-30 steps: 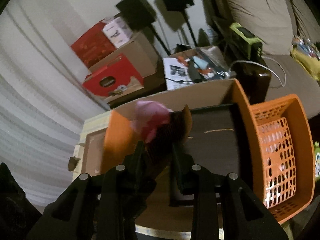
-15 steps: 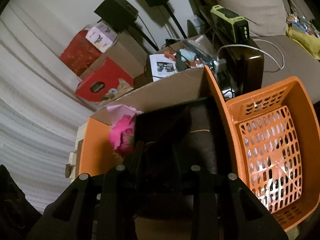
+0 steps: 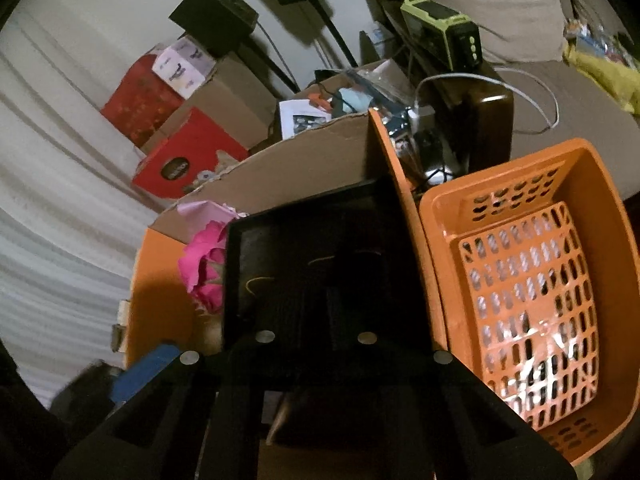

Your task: Organize objects

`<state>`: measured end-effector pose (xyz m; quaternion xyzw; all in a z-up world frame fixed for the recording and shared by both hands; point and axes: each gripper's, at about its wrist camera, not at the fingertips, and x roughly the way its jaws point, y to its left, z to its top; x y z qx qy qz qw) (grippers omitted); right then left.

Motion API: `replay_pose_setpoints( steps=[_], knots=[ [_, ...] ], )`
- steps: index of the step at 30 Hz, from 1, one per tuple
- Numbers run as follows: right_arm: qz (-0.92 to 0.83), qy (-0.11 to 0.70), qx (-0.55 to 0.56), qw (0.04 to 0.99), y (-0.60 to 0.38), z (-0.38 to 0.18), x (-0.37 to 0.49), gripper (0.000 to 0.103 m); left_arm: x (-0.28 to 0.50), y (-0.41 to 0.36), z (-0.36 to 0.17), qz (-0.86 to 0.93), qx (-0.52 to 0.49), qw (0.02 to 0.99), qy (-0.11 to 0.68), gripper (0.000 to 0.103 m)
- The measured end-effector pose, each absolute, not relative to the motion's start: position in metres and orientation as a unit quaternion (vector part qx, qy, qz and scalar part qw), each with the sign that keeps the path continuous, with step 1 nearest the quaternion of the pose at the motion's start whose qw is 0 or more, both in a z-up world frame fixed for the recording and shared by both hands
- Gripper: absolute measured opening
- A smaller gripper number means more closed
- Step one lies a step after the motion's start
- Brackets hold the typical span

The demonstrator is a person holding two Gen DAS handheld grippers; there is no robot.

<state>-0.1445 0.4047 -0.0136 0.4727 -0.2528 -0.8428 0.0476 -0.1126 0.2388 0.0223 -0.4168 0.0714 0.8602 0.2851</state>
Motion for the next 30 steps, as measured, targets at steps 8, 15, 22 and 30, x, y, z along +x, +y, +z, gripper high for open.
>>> replay_pose_setpoints(
  steps=[8,15,22,30],
  knots=[
    [-0.838,-0.245,0.487,0.035,0.400,-0.015,-0.146,0.012,-0.112,0.197,0.036,0.867,-0.414,0.271,0.054,0.036],
    [-0.843,-0.231,0.484,0.046,0.399,-0.018,-0.152,0.006,-0.111,0.182,0.038,0.870,-0.410,0.270,0.051,0.036],
    [-0.849,-0.184,0.492,0.054,0.404,-0.008,-0.160,0.006,-0.114,0.174,0.032,0.869,-0.414,0.265,0.048,0.036],
    [-0.859,-0.060,0.508,-0.007,0.393,-0.006,-0.155,0.007,-0.114,0.164,0.029,0.869,-0.419,0.260,0.041,0.037]
  ],
)
